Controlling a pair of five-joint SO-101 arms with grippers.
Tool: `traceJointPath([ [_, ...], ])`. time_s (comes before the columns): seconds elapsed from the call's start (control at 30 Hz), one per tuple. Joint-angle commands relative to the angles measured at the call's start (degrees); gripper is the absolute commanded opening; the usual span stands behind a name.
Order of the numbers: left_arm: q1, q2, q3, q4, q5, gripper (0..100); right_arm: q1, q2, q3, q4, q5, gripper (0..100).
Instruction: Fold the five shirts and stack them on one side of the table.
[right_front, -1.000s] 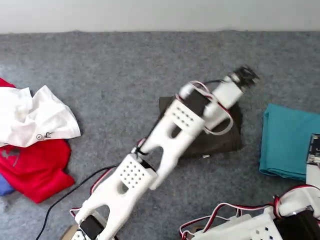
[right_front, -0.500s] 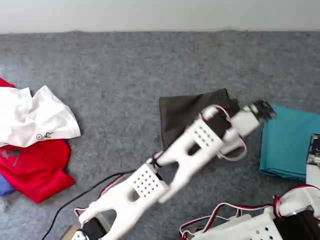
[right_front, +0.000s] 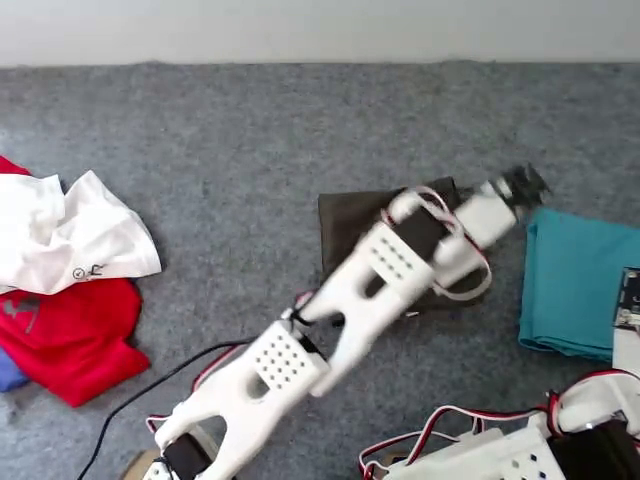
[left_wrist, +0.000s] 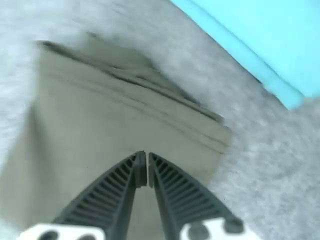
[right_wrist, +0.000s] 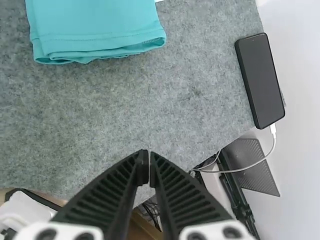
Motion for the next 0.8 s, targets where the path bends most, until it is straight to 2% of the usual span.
traceJointPath([
  [0.0,-4.2,-7.1,-2.0,1.3,1.3,2,-3.6,0.0,-0.2,1.9,-3.0,1.5],
  [0.23,-14.9,-22.2,7.1,1.2,1.6,2,-18.9,4.2,-0.2,1.9,-10.5,1.5],
  [0.47,-32.4,-43.5,28.3,1.2,1.5,2,-38.0,21.4,-0.5,-0.1,-20.3,1.6],
  [0.63,-43.3,-60.0,44.6,1.1,1.1,2,-49.9,30.6,-0.5,-8.7,-25.1,1.6],
  [0.77,-52.7,-69.7,54.4,1.0,-0.6,2,-58.0,38.3,-0.5,-19.5,-25.1,1.6],
])
